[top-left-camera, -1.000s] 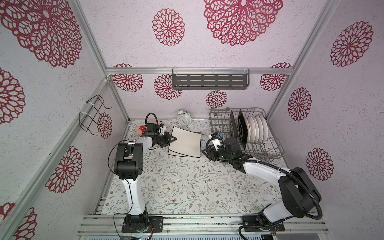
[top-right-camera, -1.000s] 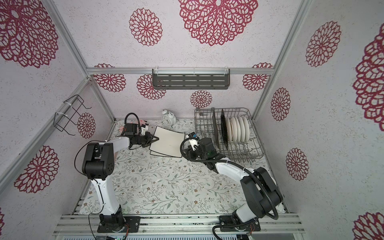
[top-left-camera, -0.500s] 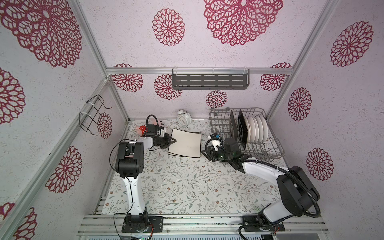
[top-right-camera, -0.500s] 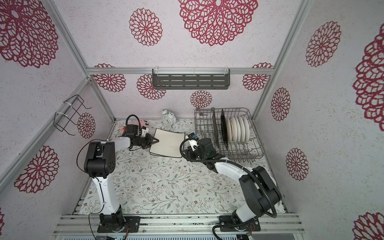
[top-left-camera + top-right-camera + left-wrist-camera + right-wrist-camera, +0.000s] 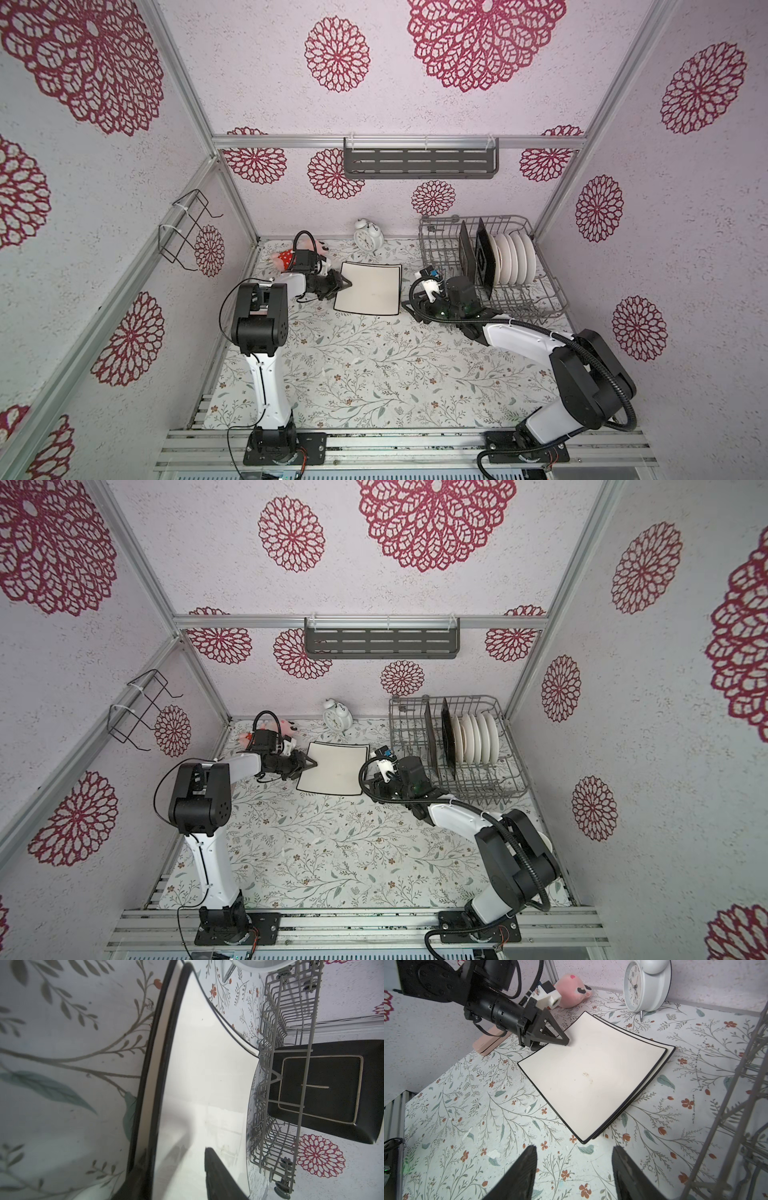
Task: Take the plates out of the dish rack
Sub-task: 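Set the plate flat onto the first plate with the left gripper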
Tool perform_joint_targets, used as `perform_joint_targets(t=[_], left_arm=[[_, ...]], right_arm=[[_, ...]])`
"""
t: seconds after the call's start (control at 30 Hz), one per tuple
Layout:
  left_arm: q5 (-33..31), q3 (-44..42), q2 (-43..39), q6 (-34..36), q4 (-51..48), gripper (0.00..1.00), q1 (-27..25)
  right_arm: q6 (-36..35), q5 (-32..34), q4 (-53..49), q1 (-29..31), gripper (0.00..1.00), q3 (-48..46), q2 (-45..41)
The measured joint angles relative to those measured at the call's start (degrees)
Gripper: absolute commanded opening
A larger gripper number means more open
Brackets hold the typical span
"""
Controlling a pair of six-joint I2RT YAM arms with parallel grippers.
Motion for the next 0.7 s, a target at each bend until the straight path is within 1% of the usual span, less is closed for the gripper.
perform_joint_targets(t=[0.43, 0.6, 0.7], left_arm=[[-3.1, 3.8, 0.6, 1.8, -3.4, 0.51, 0.0], [-4.1, 4.4, 1.1, 2.0, -4.3, 0.54, 0.2], [-4.2, 4.5, 1.1, 2.1, -4.5, 0.55, 0.2]], right_arm=[[-0.2, 0.0, -3.1, 1.4, 0.63, 3.2, 0.9], [-1.1, 0.1, -5.2, 2.2, 0.68, 5.0, 1.9], [-1.0, 0.0, -6.8, 2.6, 0.70, 6.5, 3.2]])
